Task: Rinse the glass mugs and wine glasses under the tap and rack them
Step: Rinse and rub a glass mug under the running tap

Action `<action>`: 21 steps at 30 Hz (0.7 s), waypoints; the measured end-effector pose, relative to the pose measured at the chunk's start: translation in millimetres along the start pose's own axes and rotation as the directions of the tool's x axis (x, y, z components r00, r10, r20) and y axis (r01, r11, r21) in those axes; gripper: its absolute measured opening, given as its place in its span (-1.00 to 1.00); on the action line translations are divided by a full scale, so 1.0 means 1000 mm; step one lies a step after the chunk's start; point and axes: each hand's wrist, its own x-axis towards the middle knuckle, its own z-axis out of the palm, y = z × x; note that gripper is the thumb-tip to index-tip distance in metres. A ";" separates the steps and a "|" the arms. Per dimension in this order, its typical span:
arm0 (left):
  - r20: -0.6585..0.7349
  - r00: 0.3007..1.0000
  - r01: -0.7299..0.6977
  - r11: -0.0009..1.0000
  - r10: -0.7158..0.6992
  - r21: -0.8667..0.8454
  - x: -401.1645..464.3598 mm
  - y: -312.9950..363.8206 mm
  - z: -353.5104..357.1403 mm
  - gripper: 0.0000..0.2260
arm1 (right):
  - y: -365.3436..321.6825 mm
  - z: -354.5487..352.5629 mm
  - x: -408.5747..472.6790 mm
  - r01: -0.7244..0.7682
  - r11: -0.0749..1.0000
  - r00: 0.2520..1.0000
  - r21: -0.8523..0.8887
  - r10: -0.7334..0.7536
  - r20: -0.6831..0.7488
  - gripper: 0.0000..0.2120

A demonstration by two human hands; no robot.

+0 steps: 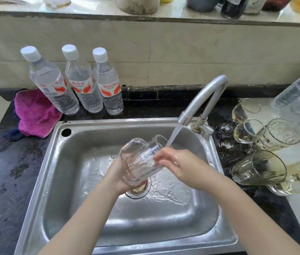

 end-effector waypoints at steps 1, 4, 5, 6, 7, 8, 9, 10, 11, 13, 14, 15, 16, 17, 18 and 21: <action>-0.008 1.000 -0.022 1.000 0.022 0.021 -0.004 -0.002 0.001 -0.70 | 0.002 -0.005 0.001 -0.038 0.998 0.999 0.054 0.038 0.006 -0.86; -0.049 0.979 -0.189 0.971 0.198 0.150 0.004 -0.016 0.002 -0.73 | 0.003 -0.006 0.007 -0.100 0.903 0.973 0.418 0.176 -0.147 -0.85; -0.062 0.973 -0.211 0.962 0.224 0.176 0.005 -0.017 0.003 -0.72 | 0.000 -0.003 0.007 -0.078 0.885 0.967 0.458 0.179 -0.181 -0.85; -0.052 0.978 -0.189 0.963 0.203 0.194 0.005 -0.014 0.004 -0.71 | -0.002 -0.001 0.006 -0.049 0.908 0.974 0.416 0.136 -0.182 -0.84; -0.032 0.990 -0.126 0.975 0.134 0.185 0.004 -0.009 0.005 -0.71 | -0.004 -0.001 0.003 -0.026 0.951 0.990 0.309 0.068 -0.126 -0.82; -0.006 0.999 -0.053 0.985 0.054 0.167 0.001 -0.004 0.004 -0.72 | -0.005 -0.005 0.001 -0.006 0.990 1.000 0.141 0.008 -0.012 -0.81; 0.018 1.000 -0.001 0.989 -0.001 0.151 0.001 0.000 0.001 -0.72 | -0.005 -0.011 0.000 0.016 0.999 0.995 -0.037 -0.012 0.098 -0.80; 0.022 1.000 0.002 0.986 -0.005 0.167 0.003 0.000 -0.004 -0.70 | -0.002 -0.017 0.000 0.016 0.990 0.989 -0.141 0.006 0.150 -0.81; 0.034 0.999 -0.020 0.982 0.014 0.185 0.002 -0.001 -0.006 -0.67 | -0.001 -0.021 0.000 0.000 0.989 0.991 -0.146 0.020 0.134 -0.83; 0.047 0.990 -0.142 0.972 0.135 0.190 0.005 -0.008 -0.008 -0.66 | -0.005 -0.018 0.003 -0.033 0.996 0.999 0.084 0.036 -0.036 -0.86; 0.045 0.979 -0.206 0.960 0.201 0.191 0.005 -0.010 -0.005 -0.67 | -0.010 -0.012 0.005 -0.026 0.969 0.986 0.247 0.066 -0.153 -0.86; 0.020 0.969 -0.244 0.950 0.245 0.196 0.006 -0.010 -0.003 -0.69 | -0.012 -0.006 0.006 0.001 0.931 0.965 0.365 0.095 -0.245 -0.85; -0.027 0.965 -0.250 0.947 0.261 0.200 0.008 -0.008 -0.003 -0.71 | -0.011 0.000 0.006 0.022 0.915 0.953 0.403 0.102 -0.284 -0.85; -0.068 0.969 -0.222 0.955 0.239 0.198 0.008 -0.005 -0.003 -0.71 | -0.010 0.002 0.004 0.022 0.935 0.960 0.354 0.079 -0.268 -0.85; -0.081 0.980 -0.163 0.971 0.179 0.173 0.009 0.000 -0.005 -0.67 | -0.008 -0.002 0.002 0.008 0.970 0.982 0.244 0.039 -0.187 -0.84; -0.056 0.998 -0.031 0.990 0.039 0.138 0.006 0.003 -0.009 -0.60 | 0.003 -0.017 0.000 -0.035 0.998 0.997 -0.049 0.038 0.065 -0.83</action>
